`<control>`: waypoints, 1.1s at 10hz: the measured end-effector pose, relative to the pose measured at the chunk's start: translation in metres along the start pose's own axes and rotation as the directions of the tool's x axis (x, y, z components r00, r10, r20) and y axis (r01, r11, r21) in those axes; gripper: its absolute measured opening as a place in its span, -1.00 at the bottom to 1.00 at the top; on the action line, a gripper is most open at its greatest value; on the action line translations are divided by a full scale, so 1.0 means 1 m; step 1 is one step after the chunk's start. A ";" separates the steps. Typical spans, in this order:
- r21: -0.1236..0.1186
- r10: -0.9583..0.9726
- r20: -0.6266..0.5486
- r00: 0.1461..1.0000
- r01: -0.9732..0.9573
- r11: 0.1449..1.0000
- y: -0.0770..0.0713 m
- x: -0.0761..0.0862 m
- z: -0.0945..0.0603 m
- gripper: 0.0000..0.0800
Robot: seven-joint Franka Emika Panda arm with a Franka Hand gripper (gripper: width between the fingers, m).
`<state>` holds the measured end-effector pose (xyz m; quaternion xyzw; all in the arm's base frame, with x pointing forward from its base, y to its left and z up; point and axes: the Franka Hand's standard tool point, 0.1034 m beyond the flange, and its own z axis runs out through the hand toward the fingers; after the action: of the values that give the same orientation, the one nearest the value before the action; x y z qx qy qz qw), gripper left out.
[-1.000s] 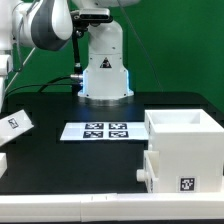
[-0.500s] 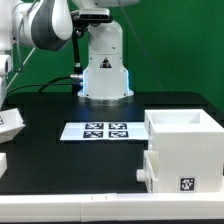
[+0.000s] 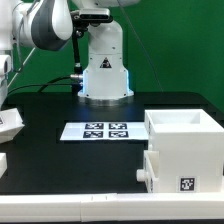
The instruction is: Assemble drawer
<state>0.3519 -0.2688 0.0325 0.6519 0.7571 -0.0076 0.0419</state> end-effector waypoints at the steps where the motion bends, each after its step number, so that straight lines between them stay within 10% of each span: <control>1: -0.005 -0.015 0.006 1.000 0.015 1.000 0.002 0.001 -0.001 -1.00; 4: -0.036 -0.148 0.032 0.988 0.149 0.988 0.031 0.022 -0.010 -1.00; 7: -0.033 -0.128 0.028 0.991 0.129 0.991 0.025 0.020 -0.009 -1.00; 11: -0.040 -0.020 0.031 0.999 0.022 0.999 0.026 0.016 -0.016 0.10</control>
Offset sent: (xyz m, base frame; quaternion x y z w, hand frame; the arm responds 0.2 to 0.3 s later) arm 0.0302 0.0377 0.0161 -0.0079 -0.0265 -0.0904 0.9955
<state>0.3748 -0.2479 0.0483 0.6427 0.7632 -0.0029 0.0665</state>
